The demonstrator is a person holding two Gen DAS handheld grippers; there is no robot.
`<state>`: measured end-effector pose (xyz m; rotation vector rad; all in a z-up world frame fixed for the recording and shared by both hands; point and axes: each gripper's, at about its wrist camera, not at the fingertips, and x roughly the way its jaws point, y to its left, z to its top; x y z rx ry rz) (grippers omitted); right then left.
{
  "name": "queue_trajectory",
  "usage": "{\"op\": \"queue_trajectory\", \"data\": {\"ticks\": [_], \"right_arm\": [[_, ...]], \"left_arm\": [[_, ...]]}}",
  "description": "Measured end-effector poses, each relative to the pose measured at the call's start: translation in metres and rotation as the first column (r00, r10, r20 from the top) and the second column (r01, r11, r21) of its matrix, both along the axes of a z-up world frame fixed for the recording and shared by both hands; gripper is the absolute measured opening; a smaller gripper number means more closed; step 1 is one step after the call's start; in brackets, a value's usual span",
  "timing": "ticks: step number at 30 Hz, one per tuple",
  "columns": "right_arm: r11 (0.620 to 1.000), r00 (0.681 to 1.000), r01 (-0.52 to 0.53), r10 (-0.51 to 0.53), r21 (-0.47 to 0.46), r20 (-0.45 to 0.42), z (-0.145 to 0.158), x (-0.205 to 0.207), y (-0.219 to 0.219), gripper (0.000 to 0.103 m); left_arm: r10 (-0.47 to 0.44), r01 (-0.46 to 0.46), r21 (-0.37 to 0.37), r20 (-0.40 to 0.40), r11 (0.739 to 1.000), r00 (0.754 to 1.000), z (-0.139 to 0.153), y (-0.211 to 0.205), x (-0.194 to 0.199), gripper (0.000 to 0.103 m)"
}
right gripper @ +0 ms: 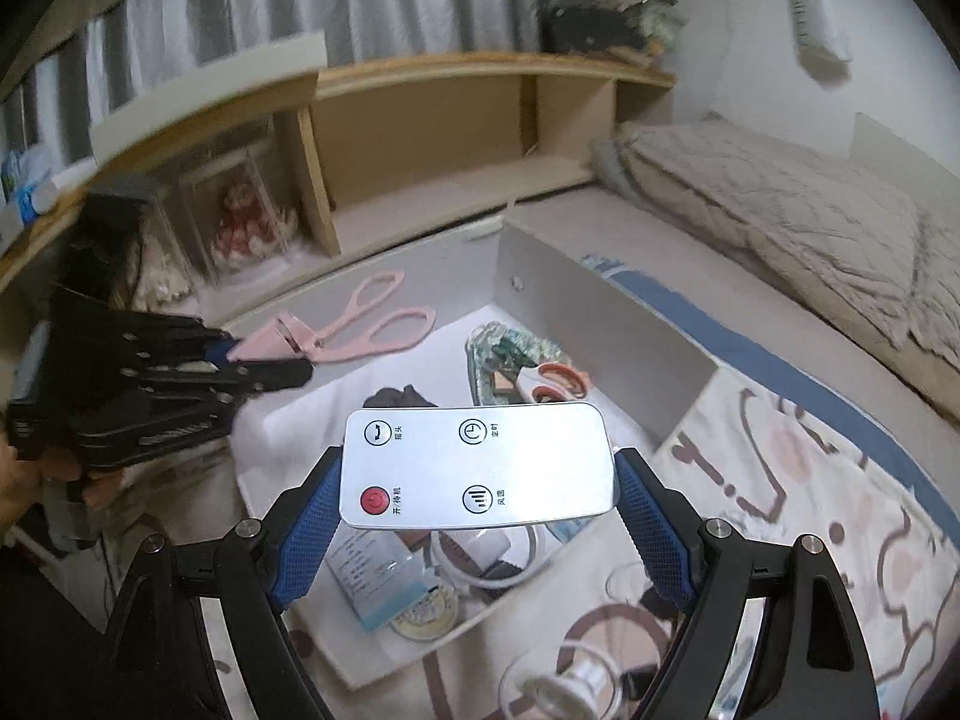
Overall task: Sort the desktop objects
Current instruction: 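Lower the white remote into the box and open the right gripper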
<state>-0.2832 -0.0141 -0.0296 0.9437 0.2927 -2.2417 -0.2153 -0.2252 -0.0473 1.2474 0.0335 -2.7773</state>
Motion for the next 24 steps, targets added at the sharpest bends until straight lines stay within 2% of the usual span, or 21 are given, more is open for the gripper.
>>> {"op": "queue_trajectory", "data": {"ticks": [5,10,15,24], "right_arm": [[0.993,0.998,-0.062,0.061,0.103,0.016,-0.013,-0.026,-0.025,0.087],[0.965,0.993,-0.114,0.102,0.237,0.062,-0.033,-0.053,-0.049,0.087],[0.907,0.986,-0.159,0.128,0.39,0.107,-0.058,-0.067,-0.067,0.087],[0.833,0.982,-0.163,0.084,0.529,0.17,-0.085,-0.093,-0.079,0.087]], "left_arm": [[0.005,-0.005,0.02,-0.015,1.0,1.0,0.004,-0.005,0.003,0.019],[0.005,-0.004,0.015,-0.038,1.0,0.999,0.011,-0.003,0.007,0.019],[0.0,0.001,0.016,-0.059,1.0,0.998,0.018,-0.001,0.009,0.019],[0.005,-0.002,0.036,-0.07,0.999,0.998,0.02,-0.006,0.011,0.019]]}}
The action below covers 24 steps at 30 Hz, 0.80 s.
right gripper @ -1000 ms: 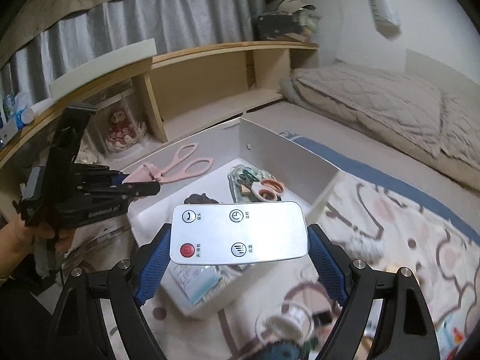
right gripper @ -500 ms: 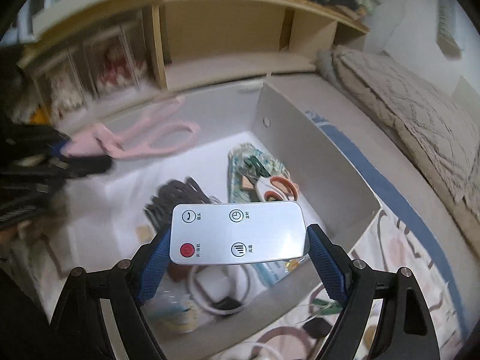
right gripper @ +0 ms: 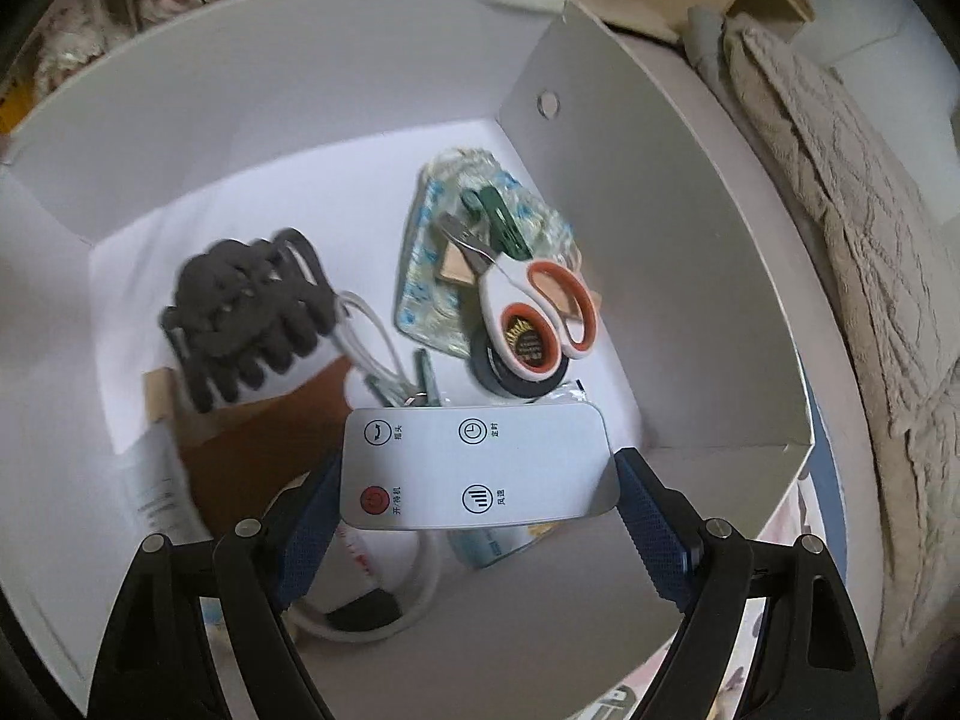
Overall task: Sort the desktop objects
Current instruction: 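Lower the white remote into the box and open the right gripper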
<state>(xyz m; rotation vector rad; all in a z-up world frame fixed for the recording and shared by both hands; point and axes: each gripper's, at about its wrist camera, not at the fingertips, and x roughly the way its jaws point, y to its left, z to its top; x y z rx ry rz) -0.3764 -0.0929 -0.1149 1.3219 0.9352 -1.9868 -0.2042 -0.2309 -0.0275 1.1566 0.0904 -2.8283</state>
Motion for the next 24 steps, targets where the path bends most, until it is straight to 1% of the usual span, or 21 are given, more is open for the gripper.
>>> {"op": "queue_trajectory", "data": {"ticks": [3,6,9,12,14,18,21,24], "right_arm": [[0.999,1.0,-0.008,0.008,0.048,-0.005,-0.005,-0.004,-0.002,0.087],[0.997,1.0,-0.003,0.002,0.078,0.022,-0.012,-0.008,-0.003,0.087],[0.992,0.998,0.004,-0.011,0.128,0.055,-0.022,-0.013,-0.004,0.087],[0.989,0.998,0.013,-0.022,0.145,0.058,-0.027,-0.016,-0.003,0.087],[0.99,0.997,0.03,-0.039,0.138,0.063,-0.028,-0.018,-0.001,0.087],[0.992,0.996,0.065,-0.07,0.11,0.047,-0.023,-0.021,0.007,0.087],[0.994,0.997,0.078,-0.078,0.072,0.005,-0.01,-0.019,0.015,0.087],[0.996,0.996,0.084,-0.085,-0.039,-0.037,0.017,-0.011,0.028,0.087]], "left_arm": [[0.009,-0.009,0.001,0.004,1.0,1.0,-0.001,-0.003,-0.001,0.019],[0.019,-0.019,0.006,0.009,1.0,1.0,-0.003,-0.006,-0.002,0.019],[0.028,-0.028,0.002,0.017,1.0,0.999,-0.007,-0.009,-0.003,0.019],[0.03,-0.03,-0.006,0.023,1.0,0.999,-0.009,-0.009,-0.004,0.019],[0.032,-0.032,-0.009,0.028,0.999,0.999,-0.01,-0.009,-0.005,0.019],[0.039,-0.039,-0.009,0.043,0.999,0.998,-0.014,-0.01,-0.008,0.019],[0.042,-0.042,-0.004,0.05,0.999,0.998,-0.015,-0.01,-0.01,0.019],[0.041,-0.041,-0.002,0.052,0.999,0.998,-0.015,-0.008,-0.012,0.019]]}}
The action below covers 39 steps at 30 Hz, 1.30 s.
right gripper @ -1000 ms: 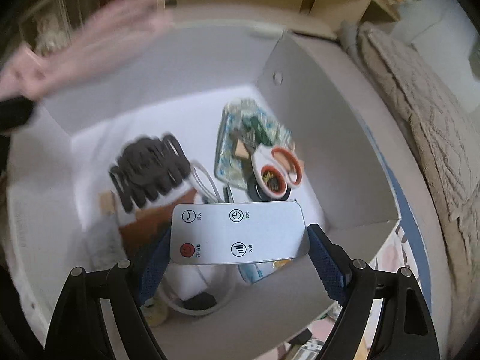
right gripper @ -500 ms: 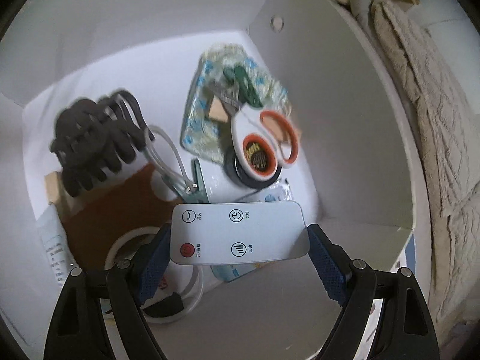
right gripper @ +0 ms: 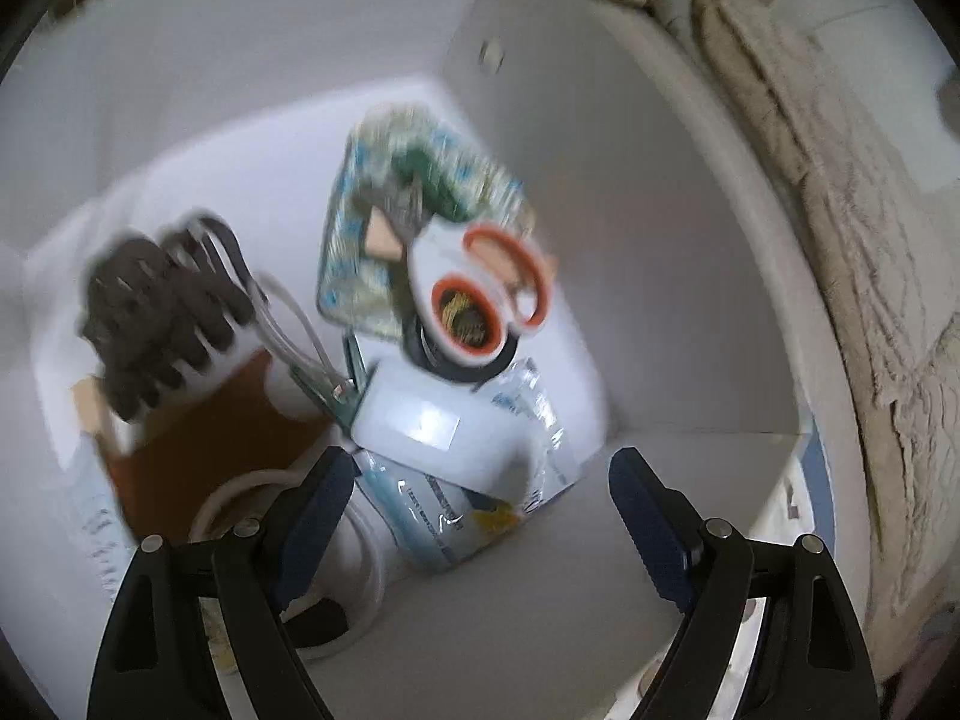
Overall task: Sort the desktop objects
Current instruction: 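Lower the pink scissors into the box and open the left gripper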
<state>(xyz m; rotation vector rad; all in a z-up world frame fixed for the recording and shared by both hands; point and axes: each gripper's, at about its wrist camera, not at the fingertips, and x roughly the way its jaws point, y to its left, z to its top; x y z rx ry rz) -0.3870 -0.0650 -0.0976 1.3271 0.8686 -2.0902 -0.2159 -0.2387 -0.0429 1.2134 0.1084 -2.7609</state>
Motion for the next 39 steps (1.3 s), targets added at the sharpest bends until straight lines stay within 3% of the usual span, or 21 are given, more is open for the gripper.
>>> {"op": "queue_trajectory", "data": {"ticks": [5,9,13,17,25,34,39], "right_arm": [[0.979,0.997,0.003,-0.019,-0.204,-0.078,0.046,0.029,0.028,0.087],[0.944,0.992,-0.001,-0.041,-0.329,-0.119,0.066,0.062,0.043,0.087],[0.905,0.991,-0.001,-0.055,-0.426,-0.12,0.072,0.087,0.073,0.087],[0.886,0.988,-0.005,-0.066,-0.463,-0.137,0.079,0.113,0.086,0.087],[0.814,0.988,0.023,-0.106,-0.58,-0.11,0.085,0.156,0.119,0.087],[0.779,0.988,0.028,-0.115,-0.627,-0.099,0.084,0.183,0.137,0.087],[0.773,0.989,0.04,-0.122,-0.633,-0.086,0.081,0.19,0.145,0.087]], "left_arm": [[-0.016,0.016,0.007,0.015,1.0,1.0,-0.003,0.007,-0.005,0.019],[-0.045,0.045,-0.004,0.038,0.999,0.998,-0.007,0.019,-0.01,0.019],[-0.104,0.105,-0.004,0.122,0.994,0.987,-0.022,0.035,-0.019,0.019],[-0.124,0.127,-0.002,0.195,0.992,0.973,-0.036,0.044,-0.026,0.019],[-0.124,0.112,0.055,0.305,0.992,0.944,-0.052,0.059,-0.041,0.019],[-0.051,0.023,0.081,0.363,0.996,0.93,-0.065,0.07,-0.052,0.019],[0.015,-0.064,0.1,0.43,0.993,0.903,-0.076,0.068,-0.059,0.019]]}}
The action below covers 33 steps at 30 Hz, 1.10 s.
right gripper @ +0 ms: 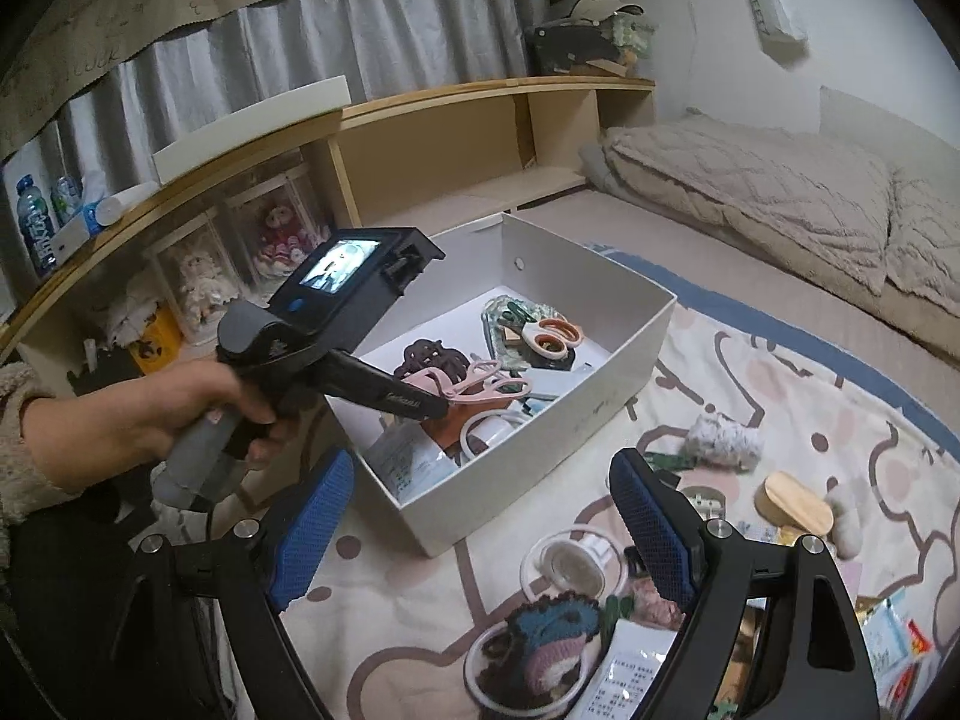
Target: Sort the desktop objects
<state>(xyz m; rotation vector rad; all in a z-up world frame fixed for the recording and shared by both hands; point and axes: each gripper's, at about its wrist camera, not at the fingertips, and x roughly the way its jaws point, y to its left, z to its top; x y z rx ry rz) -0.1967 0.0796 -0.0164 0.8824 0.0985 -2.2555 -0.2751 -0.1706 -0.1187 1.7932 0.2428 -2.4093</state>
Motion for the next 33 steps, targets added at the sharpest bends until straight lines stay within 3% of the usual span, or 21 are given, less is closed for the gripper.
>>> {"op": "queue_trajectory", "data": {"ticks": [8,9,10,13,15,28,33], "right_arm": [[0.999,0.999,0.031,-0.03,-0.017,0.019,-0.006,0.0,0.011,0.087],[0.999,0.999,0.034,-0.033,-0.018,0.019,-0.007,0.001,0.012,0.087],[0.999,0.999,0.036,-0.036,-0.018,0.021,-0.007,0.001,0.013,0.087],[0.999,0.998,0.047,-0.047,-0.015,0.03,-0.01,0.001,0.016,0.087],[0.998,0.998,0.055,-0.054,-0.016,0.038,-0.012,0.001,0.017,0.087],[0.991,0.992,0.124,-0.122,-0.056,0.038,-0.009,0.001,0.026,0.087],[0.987,0.989,0.144,-0.147,-0.069,-0.032,0.002,0.008,0.025,0.087]], "left_arm": [[0.039,-0.04,0.017,0.026,0.999,0.999,-0.006,0.001,-0.005,0.019],[0.039,-0.039,0.023,0.026,0.999,0.999,-0.007,0.001,-0.006,0.024],[0.039,-0.04,0.026,0.029,0.999,0.999,-0.008,0.002,-0.007,0.039],[0.047,-0.047,0.035,-0.001,0.998,0.999,-0.002,0.002,-0.006,0.063],[0.05,-0.049,0.036,-0.025,0.998,0.998,0.002,0.002,-0.005,0.07],[0.016,-0.012,0.051,-0.091,0.999,0.996,0.018,0.0,0.004,0.07],[0.001,0.004,0.04,-0.141,0.999,0.99,0.035,0.001,0.011,0.07]]}}
